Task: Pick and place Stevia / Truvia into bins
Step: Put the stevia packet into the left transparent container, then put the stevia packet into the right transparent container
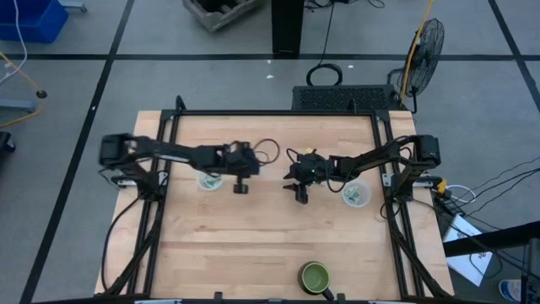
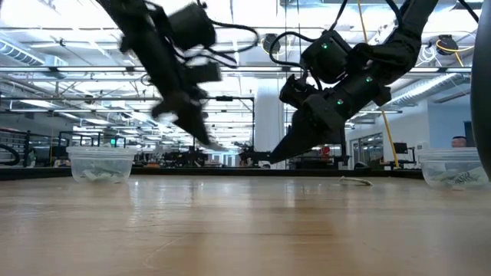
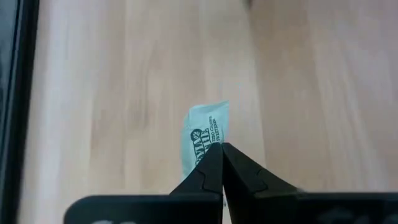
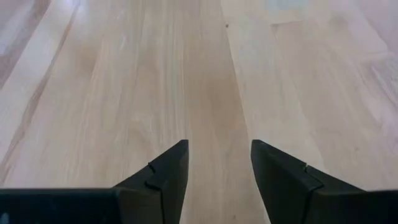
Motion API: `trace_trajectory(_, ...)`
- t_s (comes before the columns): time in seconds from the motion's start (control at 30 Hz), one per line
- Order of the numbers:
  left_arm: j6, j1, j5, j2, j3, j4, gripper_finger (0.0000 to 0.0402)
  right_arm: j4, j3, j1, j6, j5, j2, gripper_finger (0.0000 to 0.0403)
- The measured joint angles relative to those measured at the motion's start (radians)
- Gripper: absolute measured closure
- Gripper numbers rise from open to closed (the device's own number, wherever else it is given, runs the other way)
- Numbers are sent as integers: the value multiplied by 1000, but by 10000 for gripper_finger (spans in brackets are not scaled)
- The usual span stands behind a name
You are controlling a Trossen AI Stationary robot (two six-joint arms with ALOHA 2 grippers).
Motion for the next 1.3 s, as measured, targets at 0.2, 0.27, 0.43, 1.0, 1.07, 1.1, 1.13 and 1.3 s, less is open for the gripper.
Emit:
trace_trajectory(0.2,-229,-48,-47,-218,2,-378,398,-29,0,0,13,-1,0,234)
trace_trajectory(0.27,-317,-66,-72,-252,1,-481,399,-32,0,1,16,-1,0,234)
trace_trajectory(0.43,-498,-99,-98,-259,-37,-637,398,-44,0,1,28,-1,1,234)
trace_trajectory(1.0,-592,-118,-123,-249,-179,-571,386,-43,0,1,13,0,1,234)
trace_trajectory(1.07,-577,-119,-124,-249,-179,-548,372,-43,0,1,-3,0,1,234)
trace_trajectory(1.1,-568,-119,-124,-249,-179,-544,363,-43,0,1,-6,0,1,234)
trace_trajectory(1.13,-562,-119,-123,-249,-179,-540,354,-43,0,1,-7,0,1,234)
trace_trajectory(1.3,-559,-120,-114,-249,-179,-533,311,-44,0,1,-7,2,1,234)
